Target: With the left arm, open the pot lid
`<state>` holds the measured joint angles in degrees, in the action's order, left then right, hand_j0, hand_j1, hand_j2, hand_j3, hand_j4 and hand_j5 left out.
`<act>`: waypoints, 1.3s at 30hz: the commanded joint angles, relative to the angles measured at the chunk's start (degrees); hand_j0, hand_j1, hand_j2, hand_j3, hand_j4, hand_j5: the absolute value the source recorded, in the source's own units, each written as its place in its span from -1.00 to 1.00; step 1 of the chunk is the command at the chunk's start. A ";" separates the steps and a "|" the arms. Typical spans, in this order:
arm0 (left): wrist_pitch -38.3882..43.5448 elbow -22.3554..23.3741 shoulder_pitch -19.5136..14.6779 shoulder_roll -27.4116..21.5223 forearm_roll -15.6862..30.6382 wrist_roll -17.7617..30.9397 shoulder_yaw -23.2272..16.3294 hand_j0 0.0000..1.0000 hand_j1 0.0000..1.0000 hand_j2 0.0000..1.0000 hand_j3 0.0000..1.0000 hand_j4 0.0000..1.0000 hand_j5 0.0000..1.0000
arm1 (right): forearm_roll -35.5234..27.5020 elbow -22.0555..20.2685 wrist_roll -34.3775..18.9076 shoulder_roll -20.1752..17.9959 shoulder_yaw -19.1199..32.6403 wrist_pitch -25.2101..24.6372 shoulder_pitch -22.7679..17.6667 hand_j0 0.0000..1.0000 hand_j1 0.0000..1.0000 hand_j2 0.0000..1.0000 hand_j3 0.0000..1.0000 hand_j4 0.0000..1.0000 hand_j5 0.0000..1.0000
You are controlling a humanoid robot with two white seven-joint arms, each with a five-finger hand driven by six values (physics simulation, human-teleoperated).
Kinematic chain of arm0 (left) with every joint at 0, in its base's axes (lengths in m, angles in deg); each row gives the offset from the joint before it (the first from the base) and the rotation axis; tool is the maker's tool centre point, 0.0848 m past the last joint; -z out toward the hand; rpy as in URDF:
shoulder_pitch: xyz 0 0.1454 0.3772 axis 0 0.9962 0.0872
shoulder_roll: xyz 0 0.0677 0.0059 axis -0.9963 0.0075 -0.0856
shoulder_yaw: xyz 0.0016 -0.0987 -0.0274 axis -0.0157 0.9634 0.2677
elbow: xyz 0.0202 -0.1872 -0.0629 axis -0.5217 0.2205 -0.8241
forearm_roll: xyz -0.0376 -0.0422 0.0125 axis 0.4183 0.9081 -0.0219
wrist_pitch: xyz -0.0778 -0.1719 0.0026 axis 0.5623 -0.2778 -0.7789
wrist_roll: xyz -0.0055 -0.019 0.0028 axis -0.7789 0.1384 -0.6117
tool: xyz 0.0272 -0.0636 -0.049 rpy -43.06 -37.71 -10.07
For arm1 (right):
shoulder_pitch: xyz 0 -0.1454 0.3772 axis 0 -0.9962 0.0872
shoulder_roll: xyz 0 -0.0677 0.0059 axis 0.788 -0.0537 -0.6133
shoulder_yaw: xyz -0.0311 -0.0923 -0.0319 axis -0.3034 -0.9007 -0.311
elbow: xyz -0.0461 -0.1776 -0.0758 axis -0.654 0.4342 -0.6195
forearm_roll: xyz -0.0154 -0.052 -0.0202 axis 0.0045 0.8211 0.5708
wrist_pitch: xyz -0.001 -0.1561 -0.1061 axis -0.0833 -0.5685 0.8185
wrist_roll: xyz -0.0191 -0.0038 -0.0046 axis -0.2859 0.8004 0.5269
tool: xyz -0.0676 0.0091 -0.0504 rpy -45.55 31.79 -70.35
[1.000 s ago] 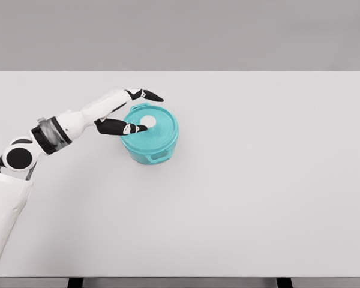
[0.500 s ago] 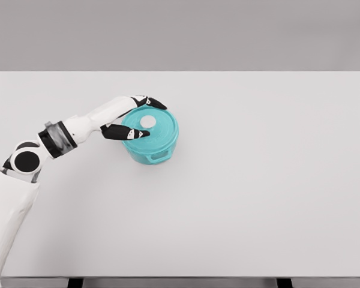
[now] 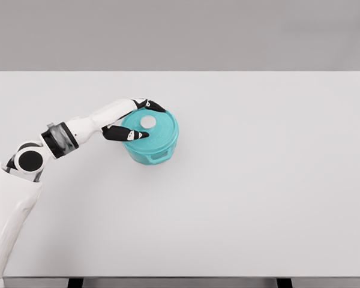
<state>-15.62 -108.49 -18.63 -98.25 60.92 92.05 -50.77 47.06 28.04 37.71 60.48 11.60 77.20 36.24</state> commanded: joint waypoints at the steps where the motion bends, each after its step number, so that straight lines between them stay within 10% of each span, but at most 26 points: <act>1: 0.11 0.38 0.00 0.01 0.34 -0.02 -0.03 0.46 0.46 0.46 0.46 0.46 0.46 | -0.03 0.01 -0.03 0.00 0.00 0.00 0.00 1.00 1.00 1.00 1.00 1.00 1.00; 32: 0.11 2.58 -0.62 0.45 0.43 -0.02 -0.56 0.28 0.28 0.28 0.28 0.28 0.28 | -0.03 0.01 -0.03 0.00 0.00 0.00 0.00 1.00 1.00 1.00 1.00 1.00 1.00; 39: 0.11 2.49 -0.62 0.36 0.52 -0.02 -0.47 -0.05 -0.05 -0.05 -0.05 -0.05 -0.05 | -0.03 0.01 -0.03 0.00 0.00 0.00 0.00 1.00 1.00 1.00 1.00 1.00 1.00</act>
<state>-15.62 -105.94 -19.16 -97.82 61.01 92.05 -51.32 47.06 28.04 37.69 60.48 11.60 77.20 36.24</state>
